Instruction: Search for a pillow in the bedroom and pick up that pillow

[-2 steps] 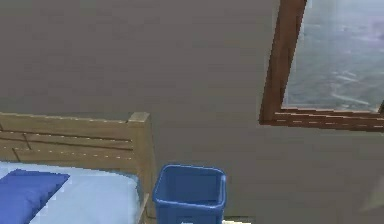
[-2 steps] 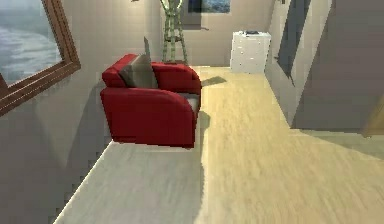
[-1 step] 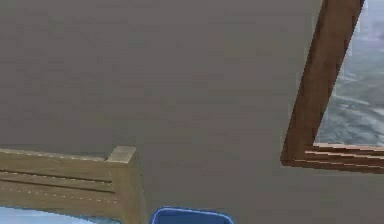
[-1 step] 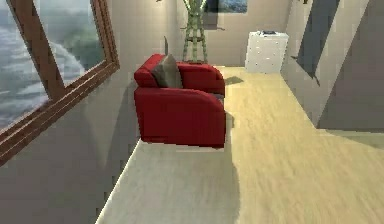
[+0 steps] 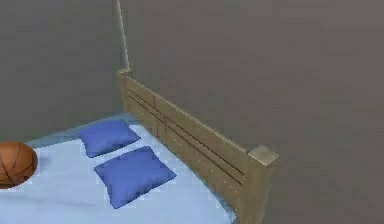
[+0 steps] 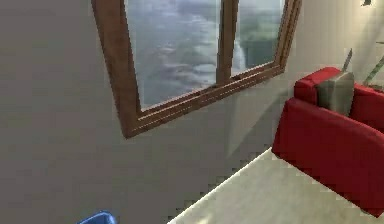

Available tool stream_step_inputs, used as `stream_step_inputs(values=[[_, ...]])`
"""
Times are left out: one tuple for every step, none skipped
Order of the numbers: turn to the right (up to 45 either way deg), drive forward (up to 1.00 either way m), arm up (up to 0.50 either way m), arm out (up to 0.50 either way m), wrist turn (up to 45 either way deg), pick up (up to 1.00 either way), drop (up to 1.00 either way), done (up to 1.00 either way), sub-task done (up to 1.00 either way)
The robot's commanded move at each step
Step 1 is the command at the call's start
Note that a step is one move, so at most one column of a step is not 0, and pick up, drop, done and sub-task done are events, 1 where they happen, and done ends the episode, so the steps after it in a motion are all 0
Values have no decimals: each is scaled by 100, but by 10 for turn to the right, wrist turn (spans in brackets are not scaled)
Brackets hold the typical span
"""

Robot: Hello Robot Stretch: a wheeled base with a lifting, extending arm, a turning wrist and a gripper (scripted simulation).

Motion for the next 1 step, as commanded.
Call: stream_step_inputs(values=[[-450, 0, 0, 0, 0, 0, 0, 0, 0]])
